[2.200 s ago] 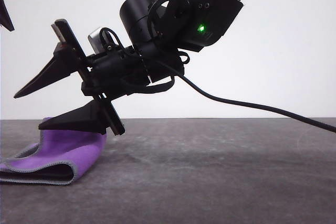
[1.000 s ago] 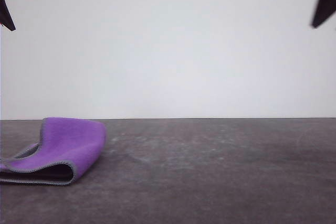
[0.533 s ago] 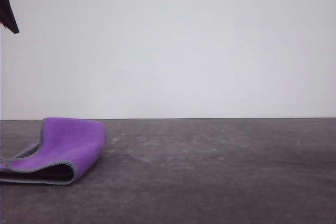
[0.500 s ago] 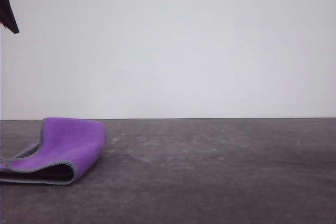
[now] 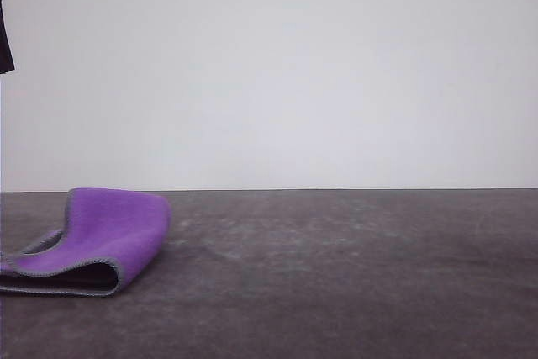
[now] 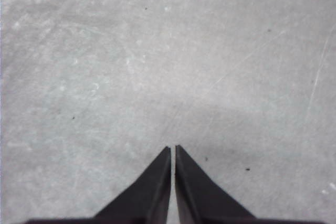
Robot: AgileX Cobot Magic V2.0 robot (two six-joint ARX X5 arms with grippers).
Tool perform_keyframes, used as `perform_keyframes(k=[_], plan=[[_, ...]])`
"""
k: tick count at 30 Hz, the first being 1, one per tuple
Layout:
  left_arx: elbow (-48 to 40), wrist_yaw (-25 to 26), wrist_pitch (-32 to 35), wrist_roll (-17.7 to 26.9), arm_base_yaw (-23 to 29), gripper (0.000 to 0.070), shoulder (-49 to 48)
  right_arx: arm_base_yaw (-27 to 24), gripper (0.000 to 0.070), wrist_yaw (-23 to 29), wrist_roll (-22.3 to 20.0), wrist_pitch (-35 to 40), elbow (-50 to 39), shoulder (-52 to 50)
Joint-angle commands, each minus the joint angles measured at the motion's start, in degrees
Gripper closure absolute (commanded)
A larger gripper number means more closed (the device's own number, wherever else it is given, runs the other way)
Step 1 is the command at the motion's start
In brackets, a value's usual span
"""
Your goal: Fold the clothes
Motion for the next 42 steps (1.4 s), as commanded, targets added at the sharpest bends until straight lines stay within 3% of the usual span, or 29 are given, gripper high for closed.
perform_keyframes(k=[1,13,18,20,26,29,36,42], plan=[[0.8,0.1,0.1,-1.4,0.0,0.0688,0.8,0.0,0.0694,0.1,-0.3,0.3,0.4,0.4],[0.8,0.1,0.4,-1.3,0.1,0.0688,0.8,0.0,0.0694,0.0,-0.4,2.5,0.5,0.3],[-1.5,-1.1,1.9,3.3,0.4,0.0684,-2.8,0.0,0.0694,0.0,-0.4,2.5,0.5,0.3],[-7.0,-1.3,6.6,2.2,0.5,0.0684,-7.2,0.0,0.0694,0.0,-0.4,2.5,0.5,0.3],[-34.5,-1.4,32.0,-1.6,0.4,0.0684,-27.8,0.0,0.0694,0.0,-0.4,2.5,0.5,0.3],[-46.9,-1.5,40.0,-2.3,0.4,0.0684,-39.8,0.0,0.0694,0.0,-0.4,2.5,0.5,0.3],[-65.7,-5.1,47.1,-2.5,0.2,0.0684,-63.7,0.0,0.0694,0.0,-0.4,2.5,0.5,0.3],[-72.4,-11.6,47.3,-6.2,-0.4,0.0684,-74.2,0.0,0.0694,0.0,-0.4,2.5,0.5,0.3]])
